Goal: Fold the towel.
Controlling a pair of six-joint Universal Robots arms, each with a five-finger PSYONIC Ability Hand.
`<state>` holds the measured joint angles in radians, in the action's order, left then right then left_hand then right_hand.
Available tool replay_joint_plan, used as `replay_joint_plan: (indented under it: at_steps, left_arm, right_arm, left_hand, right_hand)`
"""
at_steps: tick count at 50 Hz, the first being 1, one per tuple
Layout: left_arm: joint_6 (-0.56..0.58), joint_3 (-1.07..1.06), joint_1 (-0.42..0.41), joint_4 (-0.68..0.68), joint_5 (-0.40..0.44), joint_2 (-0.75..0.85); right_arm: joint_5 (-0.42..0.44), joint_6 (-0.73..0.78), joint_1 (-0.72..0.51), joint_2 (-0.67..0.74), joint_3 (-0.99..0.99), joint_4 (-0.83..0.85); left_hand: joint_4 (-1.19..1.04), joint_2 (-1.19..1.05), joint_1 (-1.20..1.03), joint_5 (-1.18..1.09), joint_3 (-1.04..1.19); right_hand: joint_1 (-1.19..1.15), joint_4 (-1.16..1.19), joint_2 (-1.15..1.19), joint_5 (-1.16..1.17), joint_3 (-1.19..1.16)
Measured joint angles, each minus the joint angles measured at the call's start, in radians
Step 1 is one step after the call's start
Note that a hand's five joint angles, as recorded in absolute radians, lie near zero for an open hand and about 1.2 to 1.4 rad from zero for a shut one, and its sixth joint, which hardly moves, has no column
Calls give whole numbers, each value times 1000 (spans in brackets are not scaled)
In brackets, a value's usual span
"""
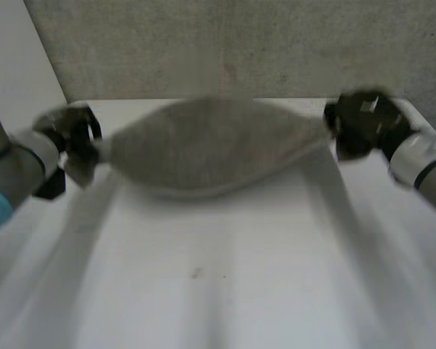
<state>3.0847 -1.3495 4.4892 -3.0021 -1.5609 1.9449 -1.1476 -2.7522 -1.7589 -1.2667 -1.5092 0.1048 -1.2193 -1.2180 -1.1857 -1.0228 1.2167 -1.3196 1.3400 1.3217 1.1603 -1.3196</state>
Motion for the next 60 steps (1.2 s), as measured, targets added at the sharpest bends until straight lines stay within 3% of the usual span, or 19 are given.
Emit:
replay_joint_plan:
  at_steps: [7, 12, 15, 18, 24, 36, 44, 55, 60]
  left_arm:
    - [112, -168, 0, -156, -1, 93]
    - [176, -235, 1, -207, 0, 116]
    - [209, -273, 1, -218, 3, 107]
    - [224, -294, 0, -217, 4, 84]
    - [231, -349, -4, -215, 5, 5]
    - [230, -539, -20, -224, 38, -177]
    - [245, -638, -19, -227, 123, -227]
    - [486, -712, 0, -236, 192, -208]
    - [526, -703, 7, -265, 188, -180]
  right_arm:
    - [-45, 166, 5, 168, -70, -66]
    - [-83, 207, 22, 197, -83, -106]
    - [-96, 212, 36, 177, -102, -116]
    - [-95, 207, 44, 147, -125, -108]
    - [-89, 159, 75, 91, -166, -72]
    - [-89, 69, 144, 31, -159, -62]
    - [-90, 73, 146, 34, -164, -63]
    - [-82, 77, 142, 39, -171, -63]
    - [-81, 79, 142, 43, -172, -63]
  left_hand:
    - [0, 0, 0, 0, 0]
    - [59, 57, 14, 23, -55]
    - [478, 494, 464, 462, -470]
    - [748, 757, 723, 734, -744]
    - [1011, 1011, 973, 979, -1009]
    - [1009, 1006, 981, 987, -1005]
    - [803, 796, 765, 779, -799]
    - [726, 725, 693, 708, -724]
    - [732, 732, 696, 715, -731]
  right_hand:
    - [0, 0, 0, 0, 0]
    - [0, 0, 0, 0, 0]
    - [0, 0, 0, 0, 0]
    - [0, 0, 0, 0, 0]
    - [0, 0, 0, 0, 0]
    - [0, 0, 0, 0, 0]
    - [0, 0, 0, 0, 0]
    - [0, 0, 0, 0, 0]
    - [0, 0, 0, 0, 0]
